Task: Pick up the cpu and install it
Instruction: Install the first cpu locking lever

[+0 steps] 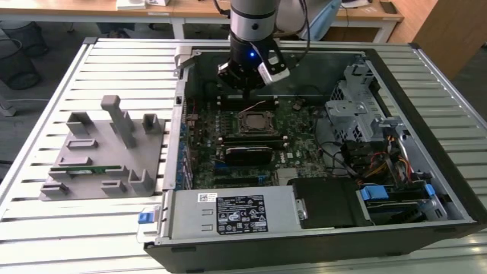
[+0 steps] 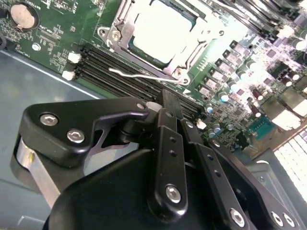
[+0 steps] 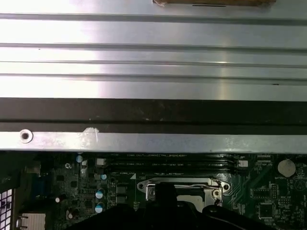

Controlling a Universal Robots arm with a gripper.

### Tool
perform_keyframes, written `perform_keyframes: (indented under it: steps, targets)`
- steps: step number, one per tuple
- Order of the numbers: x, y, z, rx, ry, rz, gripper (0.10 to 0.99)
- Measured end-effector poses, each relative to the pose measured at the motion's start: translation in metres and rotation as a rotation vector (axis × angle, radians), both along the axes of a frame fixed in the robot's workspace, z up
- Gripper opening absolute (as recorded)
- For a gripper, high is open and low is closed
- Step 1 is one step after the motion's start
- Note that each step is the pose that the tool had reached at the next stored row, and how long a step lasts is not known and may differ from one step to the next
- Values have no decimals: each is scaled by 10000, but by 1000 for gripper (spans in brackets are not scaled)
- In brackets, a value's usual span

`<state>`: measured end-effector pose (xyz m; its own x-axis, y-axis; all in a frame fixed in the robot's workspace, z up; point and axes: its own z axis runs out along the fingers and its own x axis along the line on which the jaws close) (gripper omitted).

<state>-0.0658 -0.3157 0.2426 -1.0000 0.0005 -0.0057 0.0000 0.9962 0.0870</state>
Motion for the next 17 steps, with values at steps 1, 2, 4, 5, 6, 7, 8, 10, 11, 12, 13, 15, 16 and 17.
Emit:
perform_keyframes:
  steps: [1,2,4,5,6,7,8,10,11,12,13,15,16,17]
  targets:
    - [15,0,-7,0,0,-1,106]
    - [33,0,-13,-1,1,-1,106]
    - [69,1,-27,0,0,2,106]
    - [80,1,-33,2,-1,5,106]
    - [91,1,-39,3,-2,7,106]
    - [101,1,-45,2,-2,8,106]
    - [109,2,-51,1,-1,8,106]
    - [123,3,-64,1,-1,9,106]
    - [131,4,-71,1,-1,9,106]
    - [138,5,-78,1,0,9,106]
    - [145,8,-85,0,0,9,106]
    - [157,12,-99,1,-1,8,106]
    - [164,13,-105,0,-1,9,106]
    - [171,14,-112,0,-1,9,106]
